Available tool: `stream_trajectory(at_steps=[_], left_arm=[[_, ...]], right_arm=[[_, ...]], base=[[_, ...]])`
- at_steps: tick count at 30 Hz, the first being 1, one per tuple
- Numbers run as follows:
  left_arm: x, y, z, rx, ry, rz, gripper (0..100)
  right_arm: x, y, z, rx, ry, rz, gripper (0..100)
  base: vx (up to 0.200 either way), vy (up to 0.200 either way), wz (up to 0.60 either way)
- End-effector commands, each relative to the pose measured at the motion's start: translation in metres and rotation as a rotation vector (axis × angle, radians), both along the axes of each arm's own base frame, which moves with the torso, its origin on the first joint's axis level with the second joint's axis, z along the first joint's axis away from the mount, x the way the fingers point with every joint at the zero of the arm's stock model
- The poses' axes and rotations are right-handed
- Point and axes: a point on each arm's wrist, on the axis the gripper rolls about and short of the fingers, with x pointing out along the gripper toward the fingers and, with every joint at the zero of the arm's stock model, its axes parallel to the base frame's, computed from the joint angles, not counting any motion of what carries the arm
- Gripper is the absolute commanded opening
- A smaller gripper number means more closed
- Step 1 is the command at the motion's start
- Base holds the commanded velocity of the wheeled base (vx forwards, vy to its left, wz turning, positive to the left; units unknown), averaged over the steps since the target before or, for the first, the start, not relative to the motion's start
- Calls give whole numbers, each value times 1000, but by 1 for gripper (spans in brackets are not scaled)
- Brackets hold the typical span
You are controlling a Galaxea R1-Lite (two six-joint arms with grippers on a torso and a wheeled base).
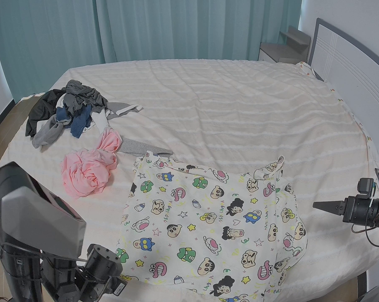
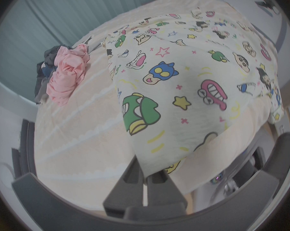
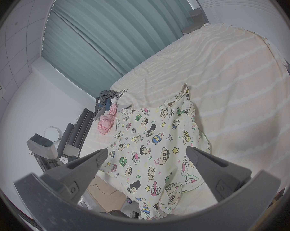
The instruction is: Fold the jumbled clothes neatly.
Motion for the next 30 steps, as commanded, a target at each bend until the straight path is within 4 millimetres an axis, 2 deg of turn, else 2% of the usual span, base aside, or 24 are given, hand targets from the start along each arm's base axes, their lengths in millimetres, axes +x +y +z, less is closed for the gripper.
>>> stream_trajectory(at_steps=[1,7,13,20,25,30], left_arm=[[1,19,34,43,-69,-15,0],[5,32,51,66,-140,-20,0],[5,29,54,3,-127,-115,0],[-6,33,47,57,7,-193,0],[-11,35,52,53,19,-217,0],[-23,41,49,105,132,-246,0]], right_arm=[[0,0,0,0,0,1,100],[1,0,0,2,2,2,100],[1,0,0,7,4,9,100],[0,-2,-1,12,5,3,100],[0,-4,-1,13,5,-4,100],[0,-4,-2,20,12,4,100]], base=[[0,0,0],[0,0,0],[0,0,0],[0,0,0],[0,0,0],[0,0,0]])
